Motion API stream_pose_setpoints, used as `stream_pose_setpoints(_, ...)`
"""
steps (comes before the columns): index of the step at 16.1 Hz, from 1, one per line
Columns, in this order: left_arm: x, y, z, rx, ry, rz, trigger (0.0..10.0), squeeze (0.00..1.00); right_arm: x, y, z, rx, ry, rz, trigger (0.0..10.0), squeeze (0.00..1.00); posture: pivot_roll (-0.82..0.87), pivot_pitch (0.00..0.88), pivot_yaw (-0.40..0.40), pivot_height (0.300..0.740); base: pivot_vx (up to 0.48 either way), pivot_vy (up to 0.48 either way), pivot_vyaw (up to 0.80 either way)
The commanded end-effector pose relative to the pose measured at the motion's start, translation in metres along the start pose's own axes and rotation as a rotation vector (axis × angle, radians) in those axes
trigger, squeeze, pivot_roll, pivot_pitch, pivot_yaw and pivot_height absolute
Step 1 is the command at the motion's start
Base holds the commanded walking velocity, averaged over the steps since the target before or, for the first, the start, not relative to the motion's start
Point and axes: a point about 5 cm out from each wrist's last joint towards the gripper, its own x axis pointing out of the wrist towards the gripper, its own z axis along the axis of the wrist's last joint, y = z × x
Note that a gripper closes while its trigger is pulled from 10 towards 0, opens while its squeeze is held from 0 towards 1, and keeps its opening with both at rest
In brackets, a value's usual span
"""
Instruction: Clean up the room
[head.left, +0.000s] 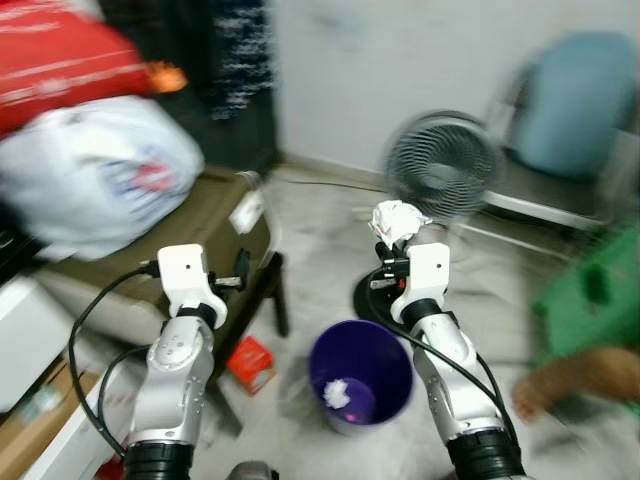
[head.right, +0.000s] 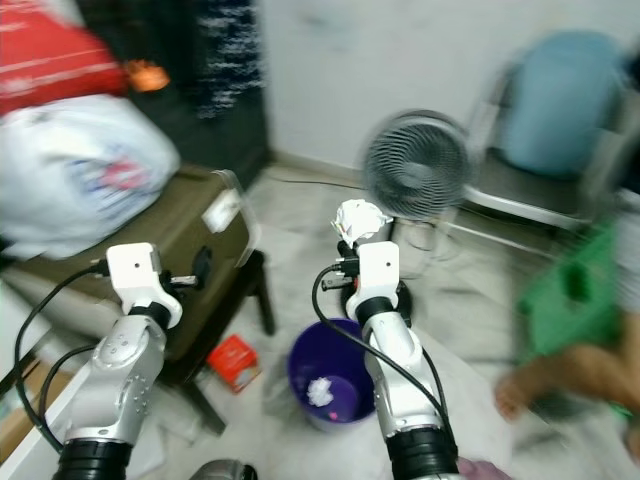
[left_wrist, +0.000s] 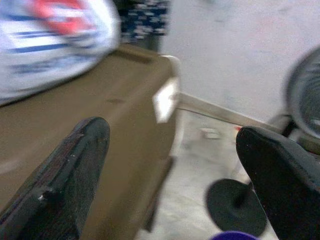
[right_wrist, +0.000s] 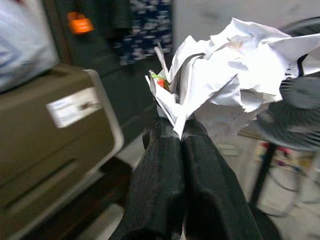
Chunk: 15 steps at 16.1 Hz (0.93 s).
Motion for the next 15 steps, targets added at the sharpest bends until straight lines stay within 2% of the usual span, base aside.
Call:
stream_pose_setpoints(1,0.001,-0.001,0.003,0.026,-0.009,-0.014,10.0,0.00,0.002,0.001,0.004,-0.015,-0.013,0.001,10.0,0.00,0.02,0.000,0.016,0.740,0.000,0.000,0.80)
stream_pose_setpoints(3,0.004,0.006,0.009,0.089,-0.030,-0.023,10.0,0.00,0.002,-0.005,0.003,-0.012,0.014,-0.065,10.0,0.00,0.03,0.000,0.016,0.740,0.000,0.000,0.00)
stream_pose_setpoints(6,0.002,0.014,0.007,0.122,-0.022,-0.033,10.0,0.00,0.002,-0.007,-0.001,-0.050,0.047,-0.102,10.0,0.00,0.04,0.000,0.017,0.740,0.000,0.000,0.00)
stream_pose_setpoints(9,-0.010,0.016,0.006,0.190,-0.018,-0.106,10.0,0.00,-0.006,-0.006,-0.012,-0.063,0.105,-0.139,10.0,0.00,0.04,0.000,0.043,0.740,0.000,0.000,0.00)
stream_pose_setpoints(10,-0.015,0.015,0.000,0.226,0.000,-0.153,10.0,0.00,-0.006,-0.010,-0.017,-0.083,0.134,-0.167,10.0,0.00,0.04,0.000,0.045,0.740,0.000,0.000,0.00)
stream_pose_setpoints(12,-0.020,0.013,0.003,0.256,0.000,-0.203,10.0,0.00,-0.006,-0.021,-0.026,-0.054,0.228,-0.270,10.0,0.00,0.06,0.005,0.032,0.740,0.000,0.000,0.00)
stream_pose_setpoints(14,-0.032,0.014,0.009,0.290,-0.002,-0.242,10.0,0.00,-0.013,-0.020,-0.035,-0.033,0.305,-0.321,10.0,0.00,0.10,0.056,0.037,0.740,0.000,0.000,0.00)
stream_pose_setpoints(15,-0.045,0.016,0.010,0.309,0.011,-0.260,10.0,0.00,-0.018,-0.015,-0.042,-0.023,0.349,-0.341,10.0,0.00,0.11,0.085,0.054,0.740,0.000,0.000,0.00)
